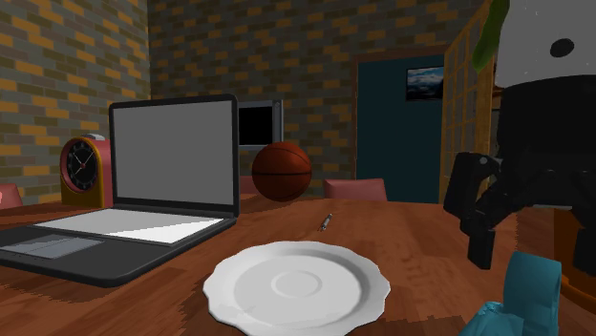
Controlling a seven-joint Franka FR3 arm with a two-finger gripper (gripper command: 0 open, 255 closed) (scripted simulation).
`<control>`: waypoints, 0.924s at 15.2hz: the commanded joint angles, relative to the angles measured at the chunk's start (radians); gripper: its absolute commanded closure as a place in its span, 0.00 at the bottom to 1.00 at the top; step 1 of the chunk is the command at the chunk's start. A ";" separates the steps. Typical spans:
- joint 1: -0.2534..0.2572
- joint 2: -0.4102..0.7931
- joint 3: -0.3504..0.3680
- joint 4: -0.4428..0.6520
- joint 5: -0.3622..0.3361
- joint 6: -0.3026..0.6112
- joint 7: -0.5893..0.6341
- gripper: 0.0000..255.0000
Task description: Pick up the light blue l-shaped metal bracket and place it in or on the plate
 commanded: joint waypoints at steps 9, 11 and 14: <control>0.002 0.020 -0.005 -0.020 0.003 0.040 -0.003 0.00; 0.002 0.020 -0.005 -0.020 0.003 0.040 -0.003 1.00; 0.002 0.020 -0.005 -0.020 0.003 0.040 -0.004 1.00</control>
